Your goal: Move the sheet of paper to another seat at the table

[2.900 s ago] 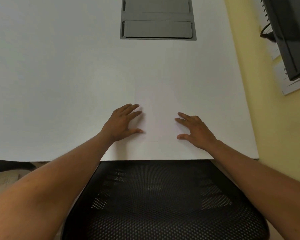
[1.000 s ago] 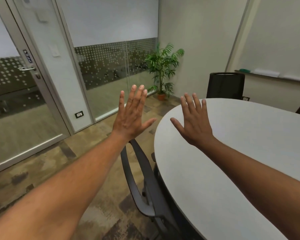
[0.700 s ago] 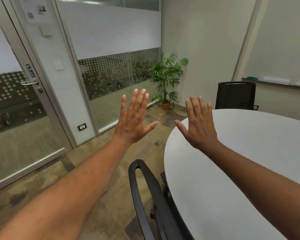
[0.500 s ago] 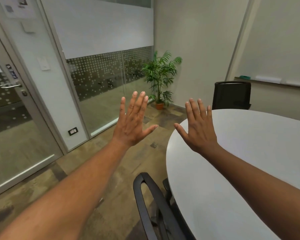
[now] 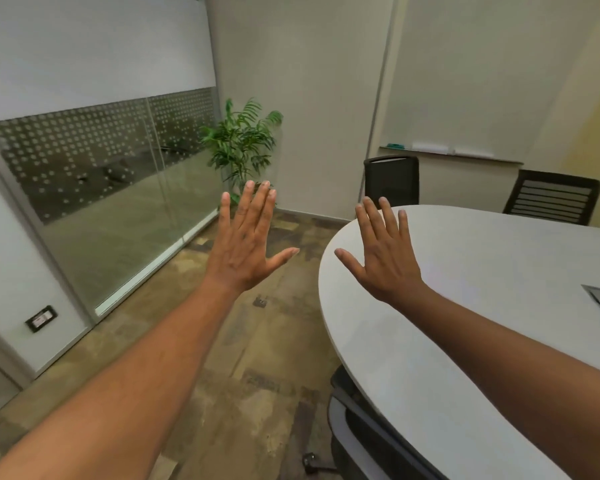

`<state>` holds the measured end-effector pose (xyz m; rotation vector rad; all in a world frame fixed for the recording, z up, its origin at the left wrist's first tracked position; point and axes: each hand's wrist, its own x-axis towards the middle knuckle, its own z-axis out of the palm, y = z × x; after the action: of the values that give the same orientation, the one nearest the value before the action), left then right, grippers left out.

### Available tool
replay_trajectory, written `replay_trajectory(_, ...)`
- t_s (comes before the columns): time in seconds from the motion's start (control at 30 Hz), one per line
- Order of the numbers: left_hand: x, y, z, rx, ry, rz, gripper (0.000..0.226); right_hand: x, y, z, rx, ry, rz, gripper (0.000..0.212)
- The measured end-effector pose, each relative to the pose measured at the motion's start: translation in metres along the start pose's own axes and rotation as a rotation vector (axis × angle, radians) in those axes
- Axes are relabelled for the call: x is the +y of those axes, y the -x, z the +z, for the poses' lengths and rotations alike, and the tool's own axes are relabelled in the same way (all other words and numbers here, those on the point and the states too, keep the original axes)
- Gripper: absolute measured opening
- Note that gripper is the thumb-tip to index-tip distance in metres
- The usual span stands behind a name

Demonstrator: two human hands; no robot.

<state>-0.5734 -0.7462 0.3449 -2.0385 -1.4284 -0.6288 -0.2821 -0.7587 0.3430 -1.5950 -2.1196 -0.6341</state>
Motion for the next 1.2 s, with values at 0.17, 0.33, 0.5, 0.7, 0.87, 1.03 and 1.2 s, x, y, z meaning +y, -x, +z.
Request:
replay_trajectory(0.17,-0.024,-0.025,0.028,0.026,0.059,0.043,0.112,-0.010,-0.028,0.012,0.006,0.033,0.054,0.092)
replay_trajectory(0.33,-0.051,-0.066,0.092,-0.006,0.108,0.145,0.111,-0.005,-0.067,0.062,0.005,0.046,0.152,0.093)
replay_trajectory(0.5,-0.068,-0.104,0.151,-0.039,0.141,0.229,0.111,0.008,-0.102,0.109,-0.022,0.084,0.243,0.094)
replay_trajectory(0.7,-0.095,-0.170,0.213,-0.065,0.188,0.278,0.111,0.018,-0.145,0.154,-0.073,0.101,0.348,0.093)
replay_trajectory(0.87,-0.110,-0.215,0.273,-0.045,0.277,0.355,0.110,0.014,-0.178,0.193,-0.106,0.142,0.418,0.093)
replay_trajectory(1.03,-0.128,-0.256,0.346,-0.075,0.341,0.474,0.111,0.004,-0.217,0.229,-0.126,0.218,0.530,0.093)
replay_trajectory(1.2,-0.132,-0.310,0.391,-0.067,0.422,0.608,0.109,-0.001,-0.248,0.253,-0.132,0.285,0.679,0.092)
